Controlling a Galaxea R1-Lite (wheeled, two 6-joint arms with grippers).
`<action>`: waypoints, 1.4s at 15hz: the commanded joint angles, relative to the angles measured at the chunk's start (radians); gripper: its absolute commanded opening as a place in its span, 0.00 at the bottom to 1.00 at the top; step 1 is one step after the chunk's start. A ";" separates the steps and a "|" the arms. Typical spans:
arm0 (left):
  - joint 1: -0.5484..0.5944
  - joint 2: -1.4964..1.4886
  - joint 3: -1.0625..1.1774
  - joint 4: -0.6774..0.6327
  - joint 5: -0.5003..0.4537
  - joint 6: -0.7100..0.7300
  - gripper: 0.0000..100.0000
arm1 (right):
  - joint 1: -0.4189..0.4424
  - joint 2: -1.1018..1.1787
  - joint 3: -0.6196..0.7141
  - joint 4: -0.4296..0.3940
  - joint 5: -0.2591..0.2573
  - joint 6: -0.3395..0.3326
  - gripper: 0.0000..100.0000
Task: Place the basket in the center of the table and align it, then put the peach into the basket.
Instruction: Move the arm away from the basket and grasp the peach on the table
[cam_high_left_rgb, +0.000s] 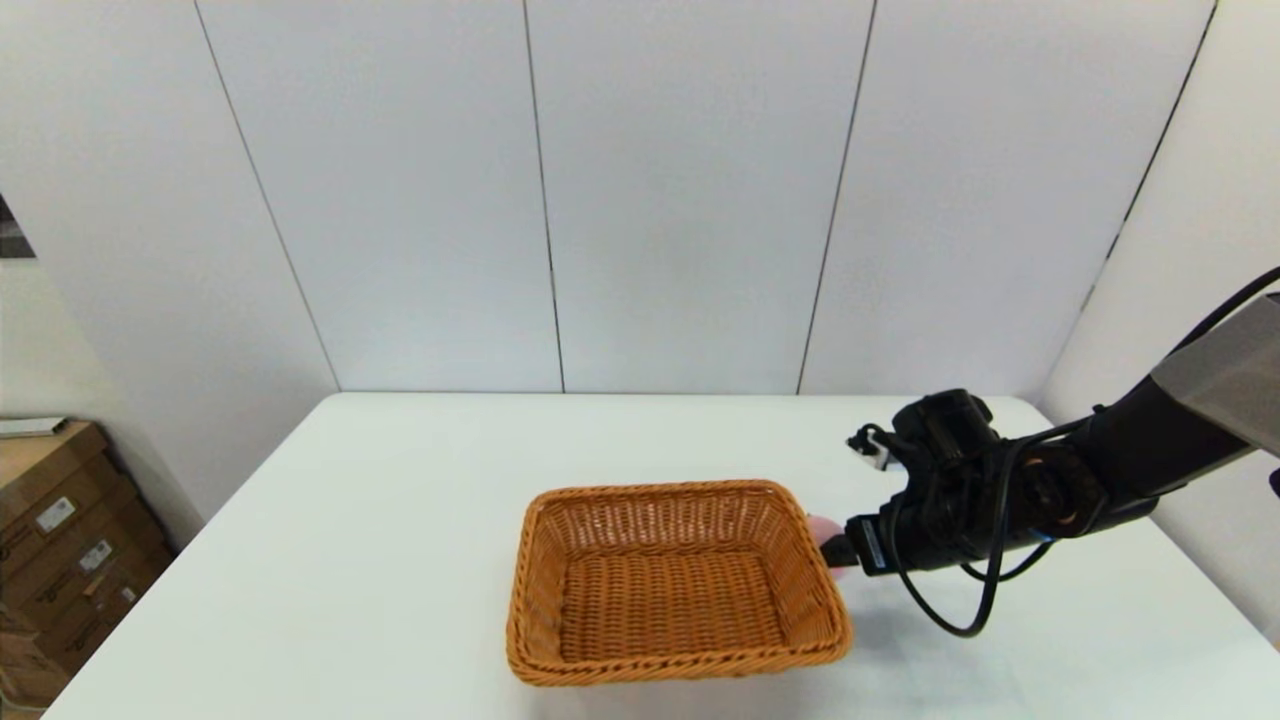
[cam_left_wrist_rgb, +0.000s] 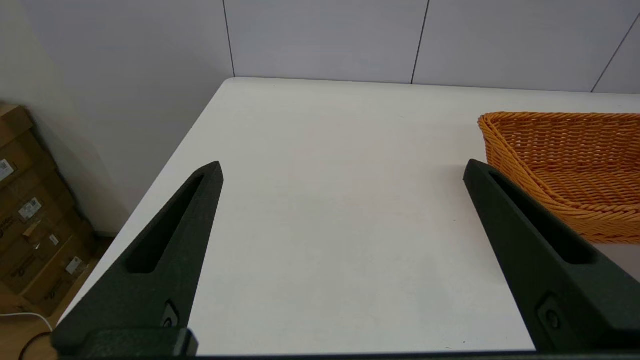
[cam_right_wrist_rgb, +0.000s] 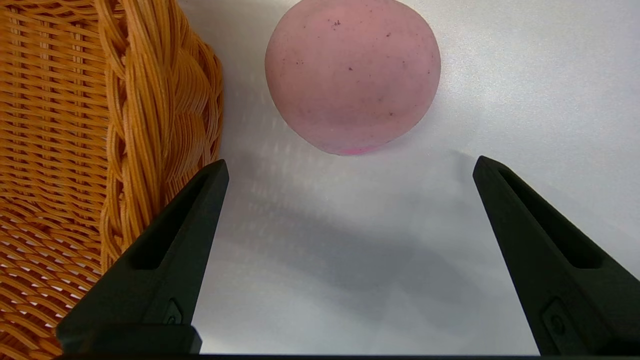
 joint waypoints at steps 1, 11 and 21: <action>0.000 0.000 0.000 0.000 0.001 -0.001 1.00 | 0.002 0.008 -0.008 -0.011 0.001 0.000 1.00; 0.000 0.000 0.000 0.000 0.001 -0.003 1.00 | 0.000 0.065 -0.057 -0.020 0.000 0.003 0.00; 0.000 0.000 0.000 0.000 0.001 -0.004 1.00 | -0.015 0.042 -0.045 -0.020 0.000 0.005 0.00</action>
